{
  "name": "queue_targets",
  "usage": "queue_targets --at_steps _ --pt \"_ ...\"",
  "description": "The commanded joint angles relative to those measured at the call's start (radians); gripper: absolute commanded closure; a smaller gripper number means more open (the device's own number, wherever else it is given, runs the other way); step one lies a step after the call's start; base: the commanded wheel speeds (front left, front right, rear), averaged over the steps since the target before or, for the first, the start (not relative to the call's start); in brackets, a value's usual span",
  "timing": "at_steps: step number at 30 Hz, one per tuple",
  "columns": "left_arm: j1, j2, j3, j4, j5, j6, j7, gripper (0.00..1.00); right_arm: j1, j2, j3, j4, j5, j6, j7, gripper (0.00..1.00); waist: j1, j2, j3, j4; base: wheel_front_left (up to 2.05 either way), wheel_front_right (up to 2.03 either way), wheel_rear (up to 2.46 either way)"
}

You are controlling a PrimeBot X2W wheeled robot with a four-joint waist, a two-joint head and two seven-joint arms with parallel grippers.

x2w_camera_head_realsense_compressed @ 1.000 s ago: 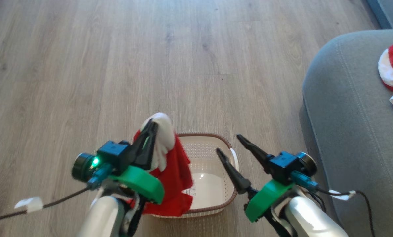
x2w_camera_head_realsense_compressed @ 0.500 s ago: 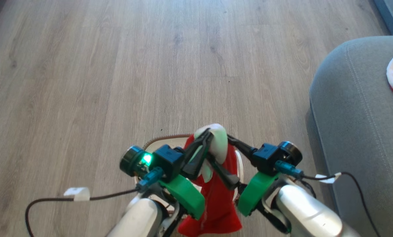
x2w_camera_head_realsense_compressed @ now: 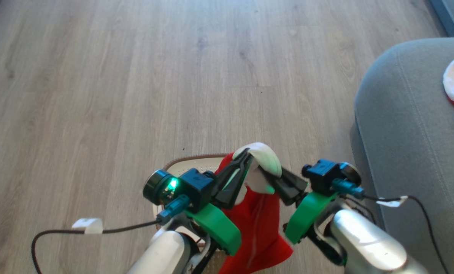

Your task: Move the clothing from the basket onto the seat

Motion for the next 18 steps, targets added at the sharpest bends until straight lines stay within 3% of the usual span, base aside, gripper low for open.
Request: queue_targets --at_steps 1,2,3,9,18 --pt "-0.055 0.002 0.048 -0.018 -0.004 0.014 -0.024 0.22 -0.026 -0.008 -0.02 -0.042 0.008 0.007 -0.007 1.0 -0.0001 0.0 0.005 -0.014 0.0 0.0 0.0" --pt "-0.053 0.008 0.052 -0.006 -0.001 0.017 -0.03 0.02 -0.026 -0.013 -0.032 -0.047 0.007 0.007 -0.007 1.0 -0.0001 0.0 0.006 -0.021 0.0 0.0 0.0" --pt "-0.049 0.009 0.056 0.007 -0.005 0.019 -0.04 0.0 -0.025 -0.02 -0.044 -0.052 0.006 0.007 -0.007 1.0 -0.0001 0.0 0.008 -0.028 0.0 0.0 0.0" --pt "-0.037 0.013 0.065 0.081 -0.02 0.02 -0.084 0.0 -0.022 -0.063 -0.115 -0.088 -0.007 0.007 -0.007 1.0 -0.0001 0.0 0.009 -0.081 0.0 0.0 0.0" --pt "-0.045 -0.003 0.014 0.162 -0.04 0.009 -0.139 0.0 0.006 -0.135 -0.256 -0.168 -0.024 0.007 -0.007 1.0 -0.0001 0.0 0.008 -0.218 0.0 0.0 0.0"
